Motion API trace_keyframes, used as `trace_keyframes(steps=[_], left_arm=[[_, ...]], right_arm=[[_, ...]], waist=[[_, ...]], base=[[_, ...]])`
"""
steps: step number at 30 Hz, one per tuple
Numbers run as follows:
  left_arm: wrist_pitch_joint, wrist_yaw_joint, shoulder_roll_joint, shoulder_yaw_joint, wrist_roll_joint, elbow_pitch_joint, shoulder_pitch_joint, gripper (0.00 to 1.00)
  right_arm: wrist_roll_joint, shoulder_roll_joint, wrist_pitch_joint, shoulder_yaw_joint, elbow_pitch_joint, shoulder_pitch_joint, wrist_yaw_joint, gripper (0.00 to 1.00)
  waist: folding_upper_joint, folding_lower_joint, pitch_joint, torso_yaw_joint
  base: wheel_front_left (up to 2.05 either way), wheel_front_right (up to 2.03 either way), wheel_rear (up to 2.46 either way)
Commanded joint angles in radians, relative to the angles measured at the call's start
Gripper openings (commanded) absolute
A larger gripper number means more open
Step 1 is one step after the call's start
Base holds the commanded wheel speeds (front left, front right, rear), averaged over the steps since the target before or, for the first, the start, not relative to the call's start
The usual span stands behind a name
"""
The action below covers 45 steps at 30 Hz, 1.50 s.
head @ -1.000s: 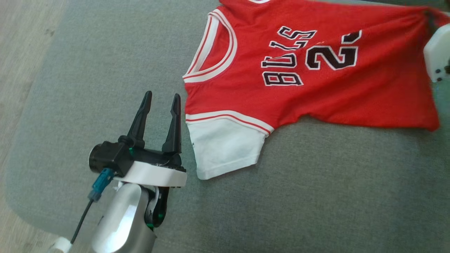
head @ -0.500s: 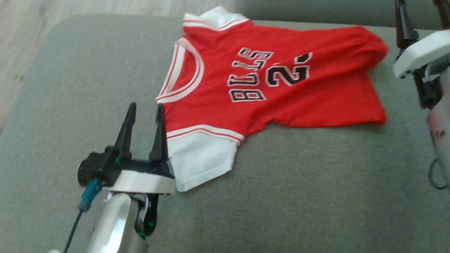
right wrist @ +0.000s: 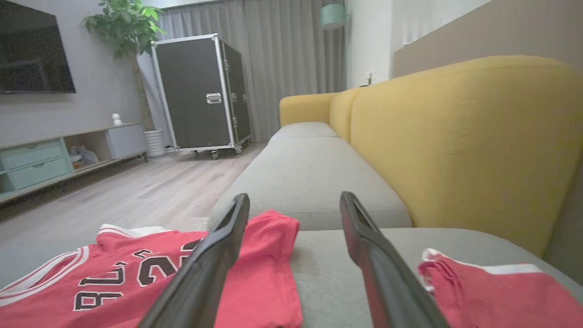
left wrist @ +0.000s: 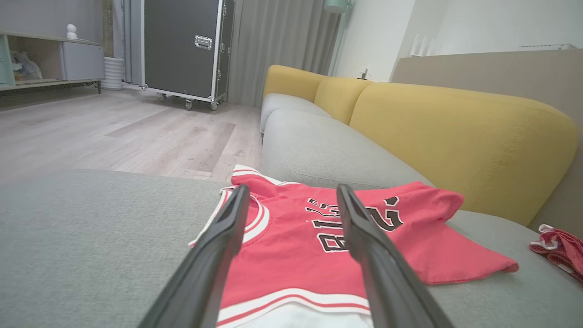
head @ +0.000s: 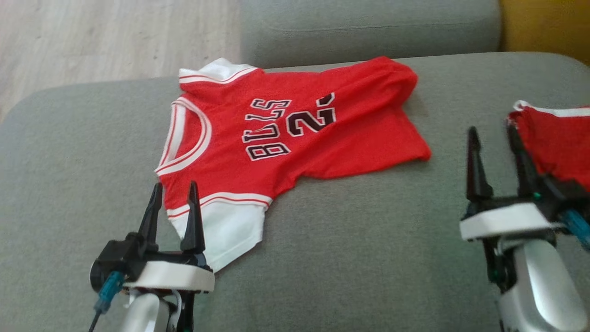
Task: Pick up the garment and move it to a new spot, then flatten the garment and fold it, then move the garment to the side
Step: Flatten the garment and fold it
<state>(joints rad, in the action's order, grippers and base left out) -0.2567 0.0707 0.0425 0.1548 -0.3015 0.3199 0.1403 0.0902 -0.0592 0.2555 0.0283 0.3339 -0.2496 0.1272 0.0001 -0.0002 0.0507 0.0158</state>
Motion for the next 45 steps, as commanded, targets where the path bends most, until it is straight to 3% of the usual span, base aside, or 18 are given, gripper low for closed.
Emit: trace_keyframes(steps=[1,7,16,21,26,30,38,39,40,45], left_arm=[[-0.005,-0.001,0.008,-0.038,-0.001,-0.030,0.020,1.00],[-0.005,-0.002,0.008,-0.034,-0.003,-0.024,-0.005,1.00],[-0.005,-0.004,0.008,-0.027,0.006,-0.010,-0.006,1.00],[0.003,-0.050,0.008,0.003,0.016,0.096,0.001,1.00],[0.104,-0.121,0.008,0.018,-0.013,0.200,0.029,1.00],[0.192,-0.151,0.008,0.052,-0.040,0.249,0.055,1.00],[0.268,-0.128,0.008,0.116,-0.079,0.288,0.069,1.00],[0.274,-0.122,0.008,0.122,-0.085,0.289,0.071,0.44],[0.272,-0.118,0.008,0.125,-0.093,0.285,0.073,0.00],[0.112,-0.104,0.008,0.102,-0.123,0.226,0.101,0.00]], right_arm=[[0.018,0.008,0.006,-0.021,-0.058,-0.014,0.003,1.00],[0.084,0.009,0.006,-0.036,-0.165,0.119,0.003,1.00],[0.095,0.009,0.006,-0.028,-0.192,0.132,0.003,1.00],[0.102,0.009,0.006,-0.031,-0.193,0.129,0.003,1.00],[0.110,0.009,0.006,-0.035,-0.184,0.134,0.003,1.00],[0.079,0.009,0.006,-0.032,-0.163,0.138,0.003,1.00],[0.069,0.009,0.006,-0.039,-0.155,0.125,0.003,1.00],[0.066,0.009,0.006,-0.041,-0.153,0.122,0.003,1.00],[0.065,0.009,0.006,-0.042,-0.148,0.119,0.003,1.00],[0.080,0.009,0.004,-0.056,-0.023,0.085,0.003,1.00]], waist=[[-0.0001,0.0002,-0.007,-0.018],[-0.0001,0.0002,-0.014,-0.036],[-0.0001,0.0002,-0.016,-0.030],[-0.0001,0.0002,-0.009,-0.026],[-0.0001,0.0002,0.002,-0.020],[-0.0001,0.0002,0.015,-0.013],[-0.0001,0.0002,0.033,-0.016],[-0.0001,0.0002,0.035,-0.017],[-0.0001,0.0002,0.036,-0.017],[-0.0001,0.0002,0.043,-0.009]], base=[[0.00,0.00,0.00],[0.00,0.00,0.00],[0.00,0.00,0.00],[0.00,0.00,0.00],[0.00,0.00,0.00],[0.00,0.00,0.00],[0.00,0.00,0.00],[0.00,0.00,0.00],[0.00,0.00,0.00],[0.00,0.00,0.00]])
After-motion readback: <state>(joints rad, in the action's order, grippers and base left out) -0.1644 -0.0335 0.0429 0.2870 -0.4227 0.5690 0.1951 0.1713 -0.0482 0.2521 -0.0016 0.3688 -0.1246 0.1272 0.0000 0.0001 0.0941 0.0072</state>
